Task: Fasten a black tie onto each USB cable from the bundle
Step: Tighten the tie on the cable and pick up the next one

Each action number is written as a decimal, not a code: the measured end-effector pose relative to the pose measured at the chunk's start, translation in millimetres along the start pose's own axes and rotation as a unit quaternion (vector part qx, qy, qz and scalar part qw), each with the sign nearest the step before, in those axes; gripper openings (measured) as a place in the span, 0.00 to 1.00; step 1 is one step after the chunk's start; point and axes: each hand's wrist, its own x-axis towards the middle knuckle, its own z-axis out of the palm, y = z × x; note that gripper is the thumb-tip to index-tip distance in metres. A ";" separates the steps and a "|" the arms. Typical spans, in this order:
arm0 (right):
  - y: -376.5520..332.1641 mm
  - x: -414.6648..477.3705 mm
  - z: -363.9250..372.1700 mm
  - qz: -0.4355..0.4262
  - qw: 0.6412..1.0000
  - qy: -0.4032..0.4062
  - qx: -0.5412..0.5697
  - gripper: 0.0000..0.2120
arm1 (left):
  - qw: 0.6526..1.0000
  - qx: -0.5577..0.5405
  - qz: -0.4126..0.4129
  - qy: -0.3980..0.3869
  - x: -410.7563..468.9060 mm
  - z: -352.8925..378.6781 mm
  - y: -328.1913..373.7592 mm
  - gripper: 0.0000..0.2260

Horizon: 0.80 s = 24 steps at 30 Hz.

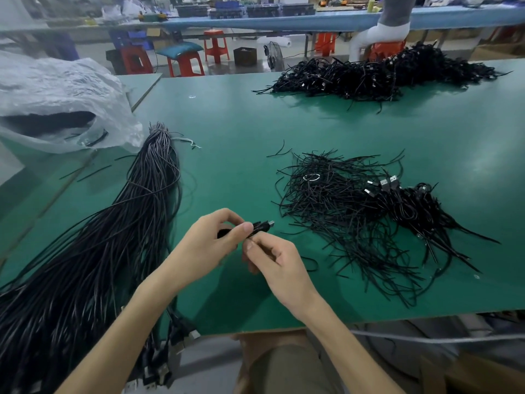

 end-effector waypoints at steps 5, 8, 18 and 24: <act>3.8 0.5 -1.4 0.009 1.000 0.000 0.007 0.12 | 0.995 -0.087 -0.014 -0.051 -6.0 -14.8 18.2 0.13; 5.8 0.5 -2.3 0.012 1.000 -0.011 0.010 0.11 | 0.981 -0.126 0.016 -0.144 -14.0 -32.5 21.3 0.20; 3.3 -0.6 0.9 0.020 0.999 -0.032 0.034 0.12 | 0.932 -0.291 0.029 -0.213 -16.6 -38.2 -14.0 0.18; 4.7 -0.4 1.0 0.029 0.999 -0.027 0.017 0.10 | 0.987 -0.128 0.085 -0.047 -6.1 -24.2 -15.9 0.10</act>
